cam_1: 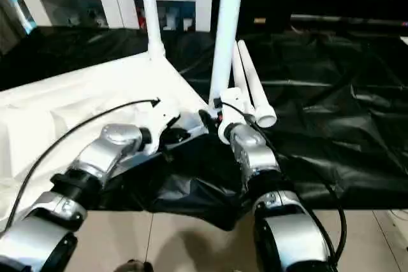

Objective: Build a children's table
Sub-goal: Rotate leg to tighten

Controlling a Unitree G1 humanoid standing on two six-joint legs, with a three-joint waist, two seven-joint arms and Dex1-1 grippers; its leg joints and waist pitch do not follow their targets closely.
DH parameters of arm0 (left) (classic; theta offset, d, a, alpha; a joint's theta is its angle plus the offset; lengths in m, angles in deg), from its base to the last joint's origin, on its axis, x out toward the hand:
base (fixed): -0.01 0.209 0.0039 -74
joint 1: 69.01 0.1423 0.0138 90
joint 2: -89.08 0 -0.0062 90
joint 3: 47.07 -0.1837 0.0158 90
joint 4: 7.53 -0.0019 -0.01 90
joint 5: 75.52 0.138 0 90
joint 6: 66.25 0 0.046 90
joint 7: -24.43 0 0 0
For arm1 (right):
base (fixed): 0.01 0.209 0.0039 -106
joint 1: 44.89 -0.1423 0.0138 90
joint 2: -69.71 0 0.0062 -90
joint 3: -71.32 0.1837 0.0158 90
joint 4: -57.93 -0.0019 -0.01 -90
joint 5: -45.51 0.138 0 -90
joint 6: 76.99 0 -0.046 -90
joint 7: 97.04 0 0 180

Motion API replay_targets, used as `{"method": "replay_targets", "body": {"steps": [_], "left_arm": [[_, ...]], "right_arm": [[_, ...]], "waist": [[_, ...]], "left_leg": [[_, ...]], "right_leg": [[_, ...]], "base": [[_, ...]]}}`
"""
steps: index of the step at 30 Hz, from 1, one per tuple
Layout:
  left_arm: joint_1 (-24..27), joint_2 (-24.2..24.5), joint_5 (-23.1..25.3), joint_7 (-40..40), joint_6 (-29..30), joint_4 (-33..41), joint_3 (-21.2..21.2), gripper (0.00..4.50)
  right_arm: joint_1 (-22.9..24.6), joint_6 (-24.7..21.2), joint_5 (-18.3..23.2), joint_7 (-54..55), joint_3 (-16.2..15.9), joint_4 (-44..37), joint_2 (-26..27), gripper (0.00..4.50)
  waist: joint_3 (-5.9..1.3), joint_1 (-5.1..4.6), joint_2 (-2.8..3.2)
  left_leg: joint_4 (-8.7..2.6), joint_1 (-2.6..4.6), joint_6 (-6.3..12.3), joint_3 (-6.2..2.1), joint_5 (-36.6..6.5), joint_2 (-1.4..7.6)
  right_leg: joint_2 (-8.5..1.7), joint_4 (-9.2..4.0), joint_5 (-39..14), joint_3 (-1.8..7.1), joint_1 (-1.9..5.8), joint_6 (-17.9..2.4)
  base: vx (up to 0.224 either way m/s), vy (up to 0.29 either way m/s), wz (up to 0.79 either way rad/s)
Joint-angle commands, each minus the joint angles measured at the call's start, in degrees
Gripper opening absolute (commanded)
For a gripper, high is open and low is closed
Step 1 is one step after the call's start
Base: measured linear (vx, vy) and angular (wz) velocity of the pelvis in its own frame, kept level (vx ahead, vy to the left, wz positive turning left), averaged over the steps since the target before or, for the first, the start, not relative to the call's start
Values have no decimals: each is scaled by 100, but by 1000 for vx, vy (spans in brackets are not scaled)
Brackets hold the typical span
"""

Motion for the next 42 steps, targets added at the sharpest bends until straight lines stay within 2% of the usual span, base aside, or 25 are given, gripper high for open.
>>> {"method": "replay_targets", "body": {"steps": [1, 3, 5, 6, 7, 8, 9, 11, 12, 14, 15, 18, 20, 21, 22, 25, 26, 28, 29, 33, 34, 36, 39, 41, 42], "left_arm": [[-56, -10, -42, -28, -265, 150, 39, 0], [-23, 35, -49, -105, -274, 194, 25, 0], [93, 187, -73, -391, -414, 332, -29, 0], [202, 325, -104, -631, -402, 467, -63, 0], [318, 483, -129, -910, -520, 593, -116, 0], [487, 755, -163, -1334, -592, 775, -198, 0], [528, 824, -171, -1437, -606, 818, -217, 0], [681, 1131, -243, -1856, -720, 970, -235, 0], [681, 1131, -243, -1856, -720, 970, -235, 0], [794, 1375, -419, -2257, -677, 1176, -171, 0], [827, 1438, -468, -2371, -649, 1249, -158, 0], [915, 1581, -551, -2591, -567, 1439, -148, 0], [957, 1648, -579, -2668, -571, 1506, -142, 0], [974, 1666, -578, -2688, -587, 1521, -139, 0], [985, 1676, -564, -2690, -612, 1513, -134, 0], [1001, 1668, -556, -2669, -621, 1512, -122, 0], [1024, 1663, -568, -2660, -595, 1558, -125, 0], [1030, 1632, -564, -2622, -585, 1568, -118, 0], [1024, 1611, -553, -2591, -595, 1548, -116, 0], [974, 1428, -421, -2220, -684, 1392, -87, 0], [966, 1410, -407, -2178, -688, 1374, -85, 0], [900, 1308, -299, -1909, -682, 1242, -83, 0], [707, 1086, -123, -1335, -525, 936, -43, 0], [406, 703, -11, -621, -378, 539, 44, 0], [358, 639, 10, -511, -349, 480, 49, 0]], "right_arm": [[-15, -40, 26, -640, -310, 149, 369, 370], [-15, -27, 16, -717, -337, 127, 337, 394], [-12, 0, 6, -1006, -420, 64, 219, 397], [22, 41, -22, -1313, -517, -28, 91, 397], [74, 77, -58, -1651, -634, -151, -60, 397], [183, 124, -109, -2248, -795, -386, -334, 397], [212, 135, -122, -2397, -834, -446, -402, 397], [363, 123, -114, -3048, -966, -774, -754, 397], [363, 123, -114, -3048, -966, -774, -754, 397], [458, 49, -38, -3550, -996, -1034, -1026, 397], [473, 34, -17, -3681, -1007, -1080, -1094, 397], [515, 49, 3, -4007, -1093, -1189, -1271, 397], [521, 52, 4, -4128, -1121, -1247, -1351, 397], [519, 48, 2, -4169, -1117, -1262, -1379, 397], [501, 59, -7, -4185, -1105, -1253, -1390, 397], [473, 33, -16, -4183, -1096, -1248, -1369, 364], [500, -2, -18, -4195, -1121, -1305, -1357, 354], [560, -44, -12, -4213, -1167, -1399, -1319, 344], [580, -47, -17, -4202, -1183, -1412, -1293, 325], [681, -78, -123, -3666, -1136, -1297, -1114, 310], [685, -80, -133, -3600, -1124, -1276, -1097, 287], [682, -128, -172, -3126, -1018, -1108, -962, 283], [640, -267, -164, -2262, -793, -808, -668, 277], [484, -386, -96, -933, -445, -354, -236, 275], [459, -397, -83, -751, -403, -283, -170, 275]], "waist": [[-400, -4, -77], [-398, -14, -79], [-409, -23, -69], [-425, -40, -43], [-427, -49, -45], [-432, -36, -25], [-454, -31, -31], [-466, 7, -3], [-466, 1, -7], [-480, 23, -5], [-471, 33, -6], [-464, 40, -5], [-460, 62, -18], [-458, 66, -49], [-461, 70, -39], [-452, 78, -41], [-454, 74, -64], [-459, 80, -69], [-463, 83, -61], [-476, 79, -82], [-472, 77, -77], [-463, 65, -85], [-440, 52, -71], [-411, 18, -56], [-414, 0, -61]], "left_leg": [[-396, 122, 52, -2, -1524, 71], [-396, 116, 65, 0, -1502, 70], [-400, 102, 82, -11, -1452, 78], [-398, 86, 80, -17, -1399, 82], [-385, 77, 112, -7, -1357, 70], [-382, 91, 117, -16, -1358, 80], [-353, 77, 178, -7, -1196, 85], [-321, 119, 267, 20, -1017, 99], [-320, 109, 314, 23, -908, 92], [-302, 130, 365, 28, -894, 100], [-310, 115, 379, 25, -875, 101], [-308, 142, 364, 41, -1022, 111], [-312, 144, 333, 44, -1076, 110], [-317, 143, 312, 49, -1122, 109], [-317, 149, 297, 47, -1141, 113], [-321, 156, 237, 51, -1196, 115], [-321, 151, 228, 52, -1185, 113], [-317, 149, 236, 49, -1114, 115], [-313, 145, 249, 48, -1043, 112], [-299, 141, 294, 51, -911, 100], [-300, 142, 286, 53, -918, 101], [-308, 143, 238, 52, -998, 101], [-344, 172, 61, 37, -1291, 95], [-378, 205, -125, 26, -1622, 88], [-383, 207, -160, 27, -1670, 82]], "right_leg": [[-254, -495, -1340, 153, 219, -1050], [-249, -494, -1321, 153, 220, -1048], [-261, -481, -1254, 147, 241, -1077], [-257, -462, -1112, 138, 263, -1100], [-246, -460, -966, 140, 264, -1127], [-248, -447, -916, 137, 267, -1149], [-229, -403, -589, 137, 292, -1190], [-200, -357, -132, 138, 257, -1349], [-188, -325, 71, 129, 265, -1450], [-196, -306, 178, 124, 269, -1548], [-195, -297, 182, 119, 275, -1563], [-191, -312, 57, 129, 249, -1602], [-208, -319, -87, 137, 254, -1580], [-218, -331, -232, 143, 256, -1553], [-223, -331, -292, 146, 253, -1540], [-229, -353, -488, 158, 236, -1484], [-228, -352, -507, 158, 243, -1464], [-230, -341, -477, 158, 245, -1443], [-226, -331, -401, 157, 246, -1438], [-220, -317, -213, 154, 250, -1460], [-225, -321, -242, 160, 243, -1452], [-232, -340, -396, 167, 236, -1422], [-239, -393, -899, 176, 216, -1298], [-244, -443, -1384, 185, 183, -1188], [-250, -460, -1508, 193, 173, -1157]], "base": [[0, 0, 0], [0, 0, 0], [0, 0, 0], [0, 0, 0], [0, 0, 0], [0, 0, 0], [0, 0, 0], [0, 0, 0], [0, 0, 0], [0, 0, 0], [0, 0, 0], [0, 0, 0], [0, 0, 0], [0, 0, 0], [0, 0, 0], [0, 0, 0], [0, 0, 0], [0, 0, 0], [0, 0, 0], [0, 0, 0], [0, 0, 0], [0, 0, 0], [0, 0, 0], [0, 0, 0], [0, 0, 0]]}}
